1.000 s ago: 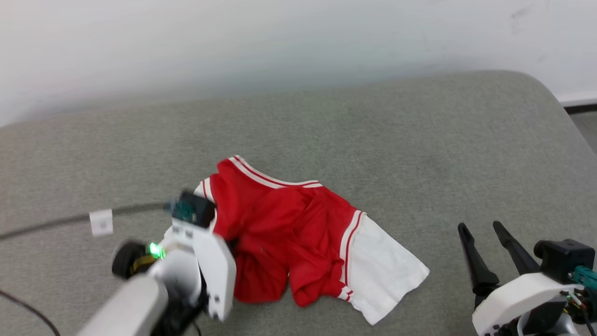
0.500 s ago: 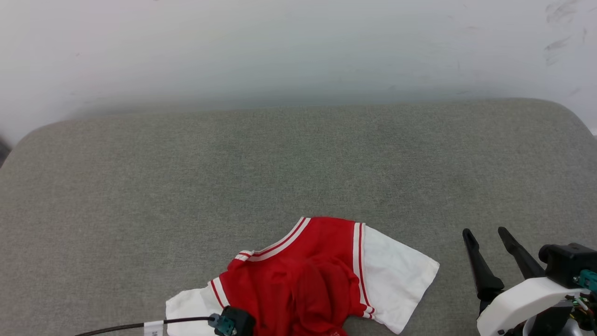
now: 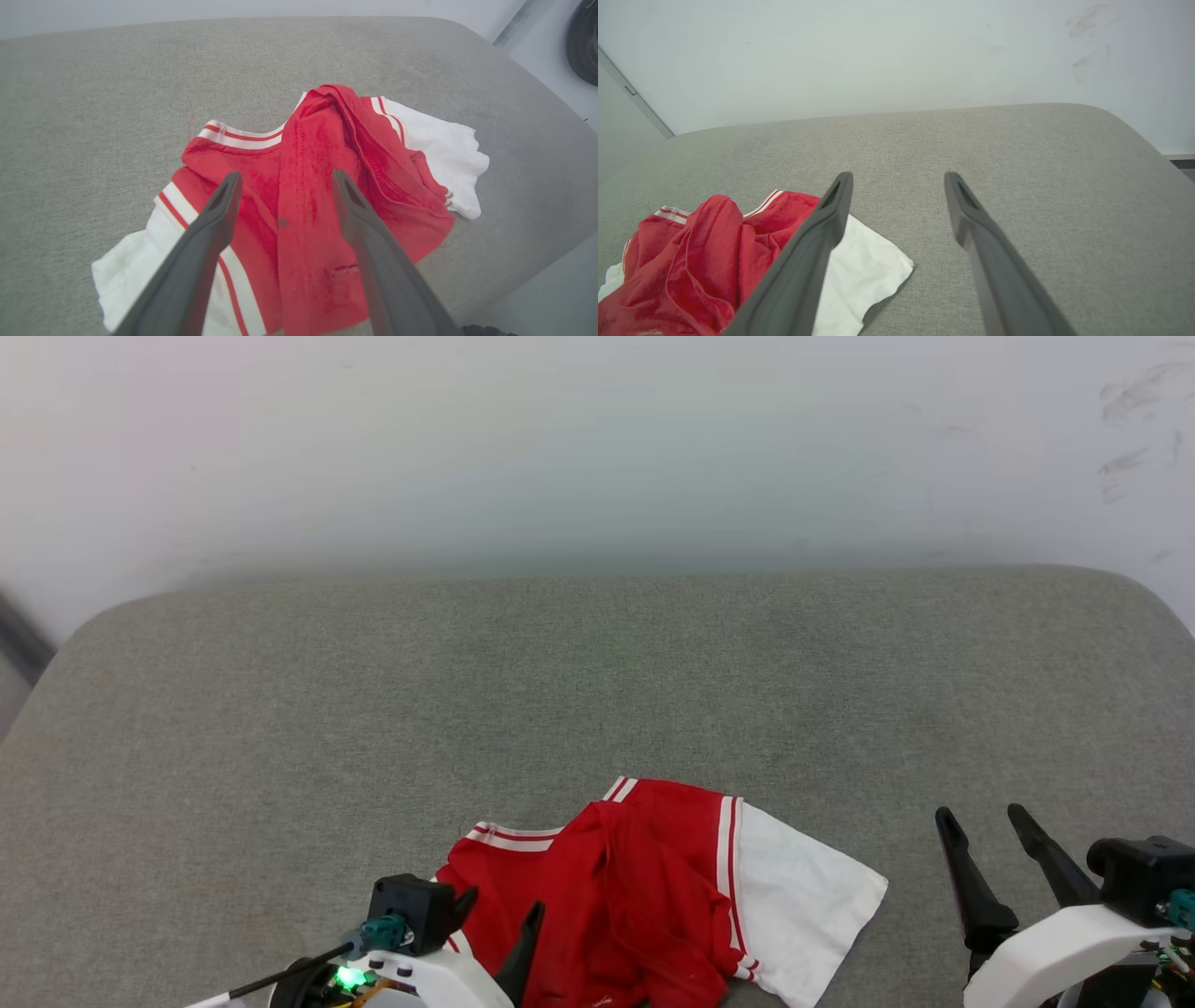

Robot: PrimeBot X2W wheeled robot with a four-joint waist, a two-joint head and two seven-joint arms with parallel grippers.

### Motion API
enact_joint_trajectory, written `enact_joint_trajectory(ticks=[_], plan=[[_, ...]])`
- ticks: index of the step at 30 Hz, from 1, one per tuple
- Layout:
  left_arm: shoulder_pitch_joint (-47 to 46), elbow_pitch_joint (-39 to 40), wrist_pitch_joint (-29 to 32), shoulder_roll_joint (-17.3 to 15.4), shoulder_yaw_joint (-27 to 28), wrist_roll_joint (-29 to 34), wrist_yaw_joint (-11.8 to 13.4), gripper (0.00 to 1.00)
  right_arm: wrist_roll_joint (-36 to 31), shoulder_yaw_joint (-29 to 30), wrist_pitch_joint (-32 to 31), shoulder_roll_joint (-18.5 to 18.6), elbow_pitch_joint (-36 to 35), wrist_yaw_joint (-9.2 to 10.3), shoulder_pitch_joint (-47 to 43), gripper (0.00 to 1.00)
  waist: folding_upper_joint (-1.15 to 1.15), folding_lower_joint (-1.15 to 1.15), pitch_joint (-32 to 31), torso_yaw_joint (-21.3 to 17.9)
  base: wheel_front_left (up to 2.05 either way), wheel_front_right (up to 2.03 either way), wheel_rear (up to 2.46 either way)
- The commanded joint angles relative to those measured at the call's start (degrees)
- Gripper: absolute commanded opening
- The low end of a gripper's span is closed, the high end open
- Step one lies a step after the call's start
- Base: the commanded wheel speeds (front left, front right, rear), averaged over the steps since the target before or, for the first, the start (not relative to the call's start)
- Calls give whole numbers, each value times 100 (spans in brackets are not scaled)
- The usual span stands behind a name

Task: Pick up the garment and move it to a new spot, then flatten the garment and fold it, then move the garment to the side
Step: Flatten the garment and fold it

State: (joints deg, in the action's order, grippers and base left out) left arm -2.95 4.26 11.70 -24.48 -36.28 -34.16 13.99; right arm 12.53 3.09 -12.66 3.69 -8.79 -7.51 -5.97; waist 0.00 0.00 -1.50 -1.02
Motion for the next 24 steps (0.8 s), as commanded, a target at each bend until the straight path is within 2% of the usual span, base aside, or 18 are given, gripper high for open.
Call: enact_joint_trajectory(ticks=[1, 4, 6, 12, 17, 20, 21, 22, 23, 24], plan=[[-93, 25, -31, -12, 22, 22, 23, 100, 9, 8, -6, -21, -24, 4, -64, 100, 0, 0, -15, -2, 0, 0, 0], [-269, 66, -9, -66, 88, -8, -44, 100, 18, -2, -29, -29, -32, 4, -75, 100, 0, 0, -35, -18, 0, 0, 0], [-445, 40, 151, -95, 52, -65, -193, 100, 31, 2, -29, -31, -33, 4, -75, 100, 0, 0, -24, -32, 0, 0, 0], [-1116, -392, 1132, -117, -168, -509, -807, 100, 39, -121, -85, -13, -28, 4, 9, 100, 0, 0, 94, -181, 0, 0, 0], [-1462, -875, 1854, -98, -379, -825, -1173, 100, 54, -229, -88, 30, 8, 4, 67, 100, 0, 0, 203, -380, 0, 0, 0], [-1595, -1080, 2080, -45, -455, -945, -1293, 100, 67, -219, -55, 26, 28, 4, 82, 100, 0, 0, 275, -454, 0, 0, 0], [-1629, -1146, 2128, -29, -479, -956, -1307, 78, 73, -226, -48, 23, 32, 4, 91, 100, 0, 0, 298, -475, 0, 0, 0], [-1674, -1197, 2128, -8, -489, -938, -1324, 33, 75, -231, -34, 20, 37, 4, 100, 100, 0, 0, 313, -491, 0, 0, 0], [-1706, -1259, 2105, 21, -489, -929, -1325, 0, 73, -233, -27, 18, 48, 4, 108, 100, 0, 0, 319, -503, 0, 0, 0], [-1736, -1317, 2089, 26, -504, -889, -1327, 0, 70, -233, -14, 17, 55, 4, 114, 100, 0, 0, 323, -514, 0, 0, 0]])
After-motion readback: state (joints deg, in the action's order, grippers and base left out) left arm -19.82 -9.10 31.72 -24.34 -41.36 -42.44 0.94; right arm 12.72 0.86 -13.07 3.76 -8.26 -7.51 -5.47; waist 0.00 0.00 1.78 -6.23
